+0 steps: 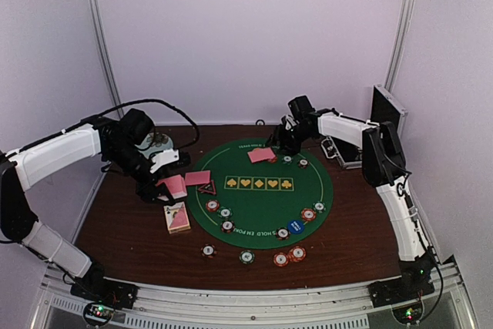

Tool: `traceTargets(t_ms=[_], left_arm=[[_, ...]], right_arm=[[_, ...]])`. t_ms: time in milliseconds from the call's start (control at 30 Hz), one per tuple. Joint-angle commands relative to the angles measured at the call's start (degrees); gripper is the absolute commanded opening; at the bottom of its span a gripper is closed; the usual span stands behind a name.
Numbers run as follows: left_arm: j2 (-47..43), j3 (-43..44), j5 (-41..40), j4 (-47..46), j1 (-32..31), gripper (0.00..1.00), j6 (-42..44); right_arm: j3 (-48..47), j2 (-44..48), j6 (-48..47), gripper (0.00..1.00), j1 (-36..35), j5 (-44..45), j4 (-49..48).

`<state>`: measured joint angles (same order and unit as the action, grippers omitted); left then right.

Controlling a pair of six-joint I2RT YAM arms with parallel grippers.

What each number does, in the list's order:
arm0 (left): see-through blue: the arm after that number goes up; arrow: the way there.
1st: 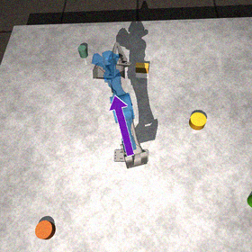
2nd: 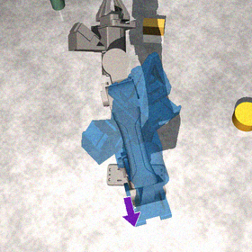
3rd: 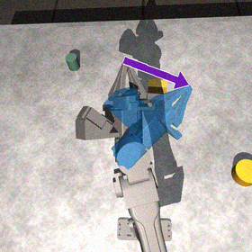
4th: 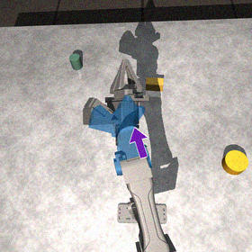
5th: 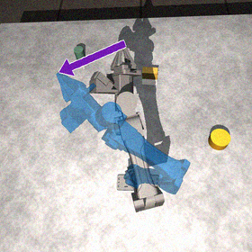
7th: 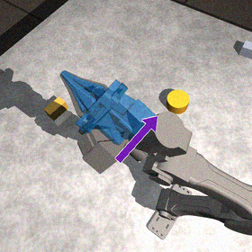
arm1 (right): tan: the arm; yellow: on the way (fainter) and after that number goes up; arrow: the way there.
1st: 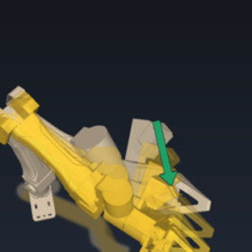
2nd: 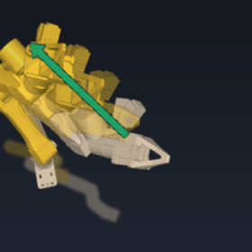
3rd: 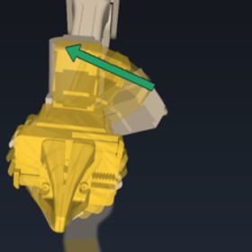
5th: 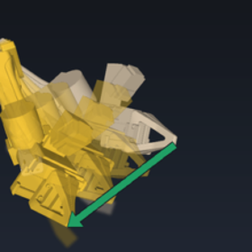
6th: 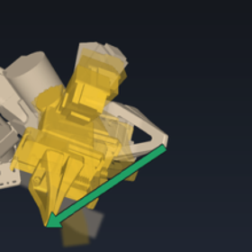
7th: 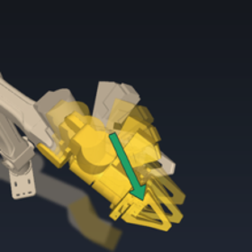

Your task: Distribute texas hold em gaming equipment

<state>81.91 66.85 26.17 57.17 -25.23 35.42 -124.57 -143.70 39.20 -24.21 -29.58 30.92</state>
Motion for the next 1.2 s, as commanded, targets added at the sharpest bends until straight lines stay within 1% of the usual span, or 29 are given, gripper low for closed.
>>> traceTargets(t_ms=[0, 167, 267, 367, 500, 633, 733, 833, 933, 1167], left_arm=[[-2.23, -0.15, 1.69, -0.23, -0.21, 0.0, 0.08], [-2.35, -0.1, 1.82, -0.29, -0.17, 0.0, -0.09], [-2.24, 0.01, 1.7, -0.26, -0.17, 0.0, -0.09], [-1.92, 0.44, 1.7, -0.28, -0.17, 0.0, -0.15], [-0.78, 1.35, 2.14, -0.28, -0.17, 0.0, -0.51], [0.15, 2.34, 2.39, -0.39, -0.17, 0.0, -0.61], [0.77, 3.26, 2.12, -0.51, -0.17, 0.0, -0.52], [1.4, 4.04, 2.25, -0.73, -0.17, 0.0, -0.81], [2.11, 4.71, 2.72, -0.73, -0.17, 0.0, -1.31], [2.75, 5.34, 3.34, -0.73, -0.17, 0.0, -2.13]], right_arm=[[-1.92, 6.0, -3.71, 0.61, 0.46, 4.31, 3.57], [0.79, 10.89, -3.96, 0.68, 0.47, 5.86, 3.53], [7.24, 15.94, -2.58, 0.7, -0.29, 4.72, -0.59], [16.68, 22.43, -0.16, 0.73, -1.98, 2.1, -7.68], [30.63, 28.86, 4.52, 0.78, -6.1, -2.52, -17.41], [40.74, 33.02, 10.54, 0.83, -11.48, -6.17, -27.65], [45.79, 34.57, 15.38, 0.86, -16.13, -7.49, -35.12], [47.74, 34.76, 18.6, 0.89, -20.37, -8.15, -41.07], [47.32, 33.86, 20.71, 0.9, -23.76, -8.17, -44.14], [43.36, 28.77, 24.9, 0.9, -28.2, -9.09, -49.27]])
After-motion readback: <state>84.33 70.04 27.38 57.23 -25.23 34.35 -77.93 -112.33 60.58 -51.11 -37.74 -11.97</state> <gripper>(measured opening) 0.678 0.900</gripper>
